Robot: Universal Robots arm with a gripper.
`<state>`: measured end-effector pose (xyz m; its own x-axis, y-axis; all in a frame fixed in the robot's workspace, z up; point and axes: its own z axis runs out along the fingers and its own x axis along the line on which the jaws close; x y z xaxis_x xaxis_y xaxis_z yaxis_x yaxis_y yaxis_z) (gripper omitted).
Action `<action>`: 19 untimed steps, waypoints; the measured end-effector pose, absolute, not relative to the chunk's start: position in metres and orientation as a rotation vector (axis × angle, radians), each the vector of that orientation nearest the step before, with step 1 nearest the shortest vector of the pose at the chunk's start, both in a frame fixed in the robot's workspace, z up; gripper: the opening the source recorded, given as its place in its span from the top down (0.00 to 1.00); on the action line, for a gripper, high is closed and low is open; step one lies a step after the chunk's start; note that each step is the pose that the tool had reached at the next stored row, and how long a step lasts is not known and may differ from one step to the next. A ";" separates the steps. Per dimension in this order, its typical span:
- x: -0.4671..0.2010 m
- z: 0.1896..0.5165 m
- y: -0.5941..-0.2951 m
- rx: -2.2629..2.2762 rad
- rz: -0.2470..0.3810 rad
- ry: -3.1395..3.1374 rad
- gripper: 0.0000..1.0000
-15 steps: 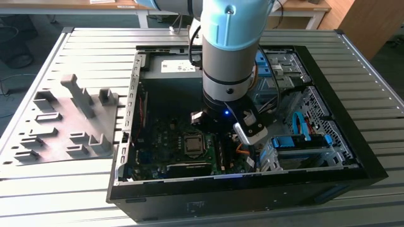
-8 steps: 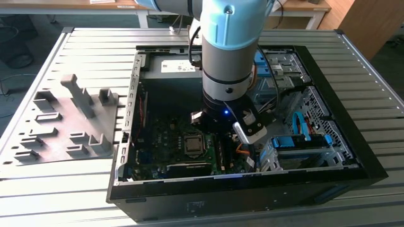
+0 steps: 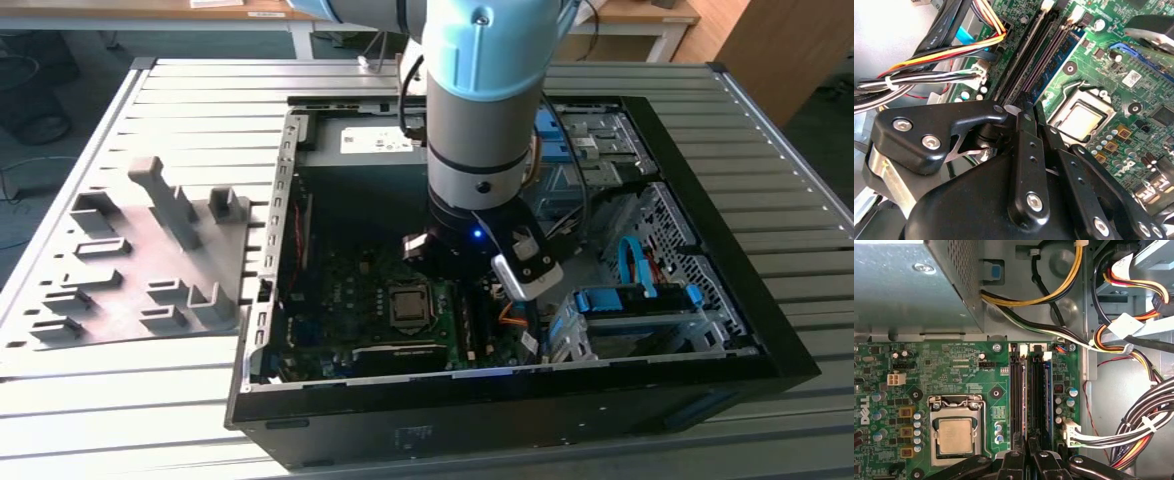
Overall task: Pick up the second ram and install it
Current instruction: 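Insert the second ram into the second slot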
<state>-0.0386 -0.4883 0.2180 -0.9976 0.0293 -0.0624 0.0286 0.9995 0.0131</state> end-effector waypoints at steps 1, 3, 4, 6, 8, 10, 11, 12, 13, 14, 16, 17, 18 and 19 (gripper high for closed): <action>-0.039 0.218 -0.488 0.045 0.017 3.079 0.86; -0.039 0.217 -0.487 0.045 0.014 3.078 0.86; -0.039 0.217 -0.487 0.045 0.012 3.079 0.86; -0.039 0.217 -0.487 0.039 0.011 3.079 0.86; -0.039 0.217 -0.487 0.028 0.011 3.079 0.86; -0.039 0.217 -0.487 0.020 0.011 3.079 0.86; -0.039 0.217 -0.487 0.016 0.011 3.079 0.86; -0.039 0.217 -0.486 0.016 0.012 3.079 0.86; -0.039 0.217 -0.486 0.015 0.012 3.079 0.86; -0.039 0.216 -0.486 0.015 0.012 3.079 0.86; -0.039 0.216 -0.486 0.015 0.010 3.079 0.86; -0.039 0.215 -0.486 0.015 0.009 3.079 0.86; -0.039 0.215 -0.485 0.015 0.008 3.079 0.86; -0.039 0.215 -0.485 0.015 0.007 3.079 0.86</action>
